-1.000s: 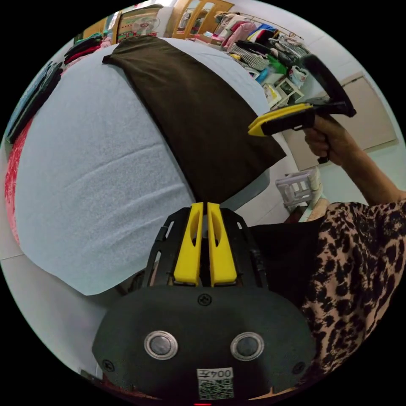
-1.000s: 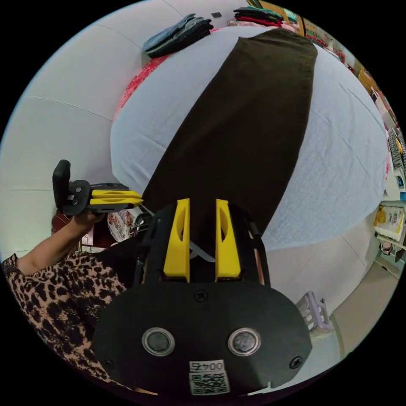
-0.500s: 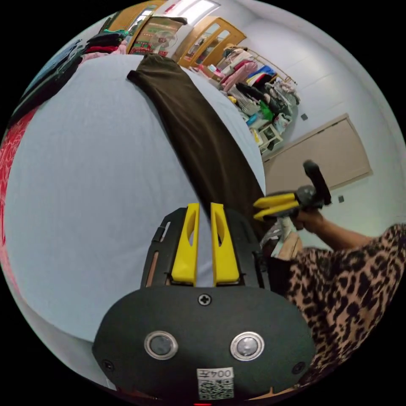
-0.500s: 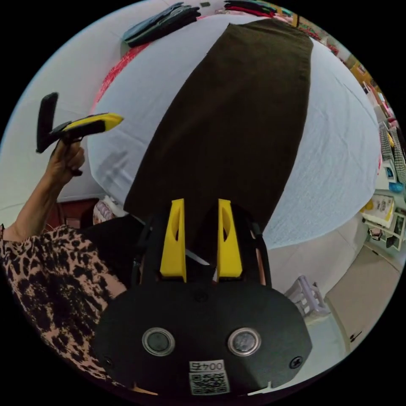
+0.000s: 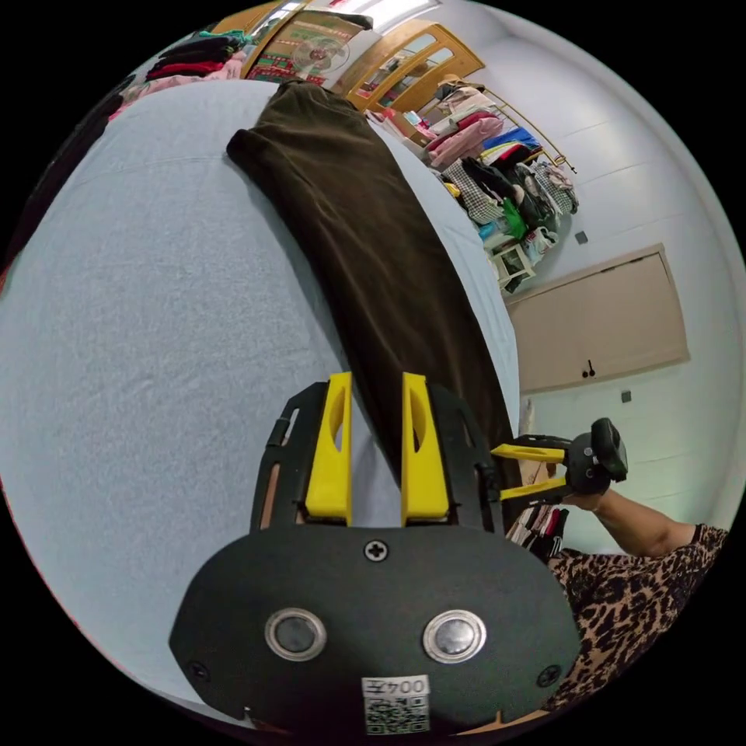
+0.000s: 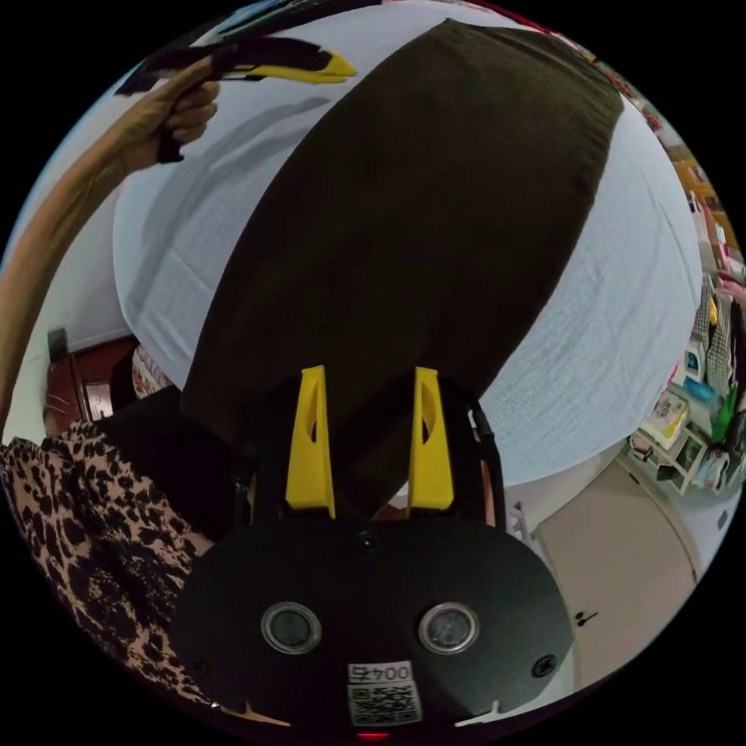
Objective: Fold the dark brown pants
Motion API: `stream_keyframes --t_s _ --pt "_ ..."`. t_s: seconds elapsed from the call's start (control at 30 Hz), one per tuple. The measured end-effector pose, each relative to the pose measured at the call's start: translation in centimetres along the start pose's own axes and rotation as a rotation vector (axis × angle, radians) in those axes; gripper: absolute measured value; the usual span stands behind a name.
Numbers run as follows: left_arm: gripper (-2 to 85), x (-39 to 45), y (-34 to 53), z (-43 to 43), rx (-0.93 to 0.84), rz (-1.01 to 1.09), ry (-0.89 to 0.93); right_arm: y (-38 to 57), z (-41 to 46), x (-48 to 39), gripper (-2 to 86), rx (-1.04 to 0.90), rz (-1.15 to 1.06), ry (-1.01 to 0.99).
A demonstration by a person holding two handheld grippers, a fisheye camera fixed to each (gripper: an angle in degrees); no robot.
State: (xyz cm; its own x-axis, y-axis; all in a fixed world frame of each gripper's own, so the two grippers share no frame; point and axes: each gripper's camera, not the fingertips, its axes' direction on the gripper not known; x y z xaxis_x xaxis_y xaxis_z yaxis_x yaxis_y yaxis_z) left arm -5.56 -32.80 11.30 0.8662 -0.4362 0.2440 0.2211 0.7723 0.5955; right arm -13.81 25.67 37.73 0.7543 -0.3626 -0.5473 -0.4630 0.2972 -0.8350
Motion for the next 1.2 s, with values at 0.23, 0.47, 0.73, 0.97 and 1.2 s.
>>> stream_keyframes --t_s 0.23,0.47,0.73,0.97,1.2 --pt "7.7 -0.1 -1.8 2.1 -0.043 -0.035 -0.063 -1.8 -2.8 -2.3 13.4 0.005 0.022 0.062" --pt "3.2 2.6 -1.3 1.3 0.011 0.006 -0.260 -2.9 -5.0 -3.4 12.9 0.008 0.067 0.027" --pt "1.9 -0.3 0.6 1.9 0.047 -0.055 -0.149 -3.2 -6.7 -5.0 11.3 0.051 0.066 0.026" --pt "0.3 0.7 6.6 -0.7 0.063 0.021 -0.095 -3.9 -7.4 -6.4 11.5 0.027 0.088 0.033" --pt "0.2 0.5 16.9 -0.4 0.007 -0.015 0.058 -3.1 -7.3 -7.6 11.9 0.085 0.067 0.039"
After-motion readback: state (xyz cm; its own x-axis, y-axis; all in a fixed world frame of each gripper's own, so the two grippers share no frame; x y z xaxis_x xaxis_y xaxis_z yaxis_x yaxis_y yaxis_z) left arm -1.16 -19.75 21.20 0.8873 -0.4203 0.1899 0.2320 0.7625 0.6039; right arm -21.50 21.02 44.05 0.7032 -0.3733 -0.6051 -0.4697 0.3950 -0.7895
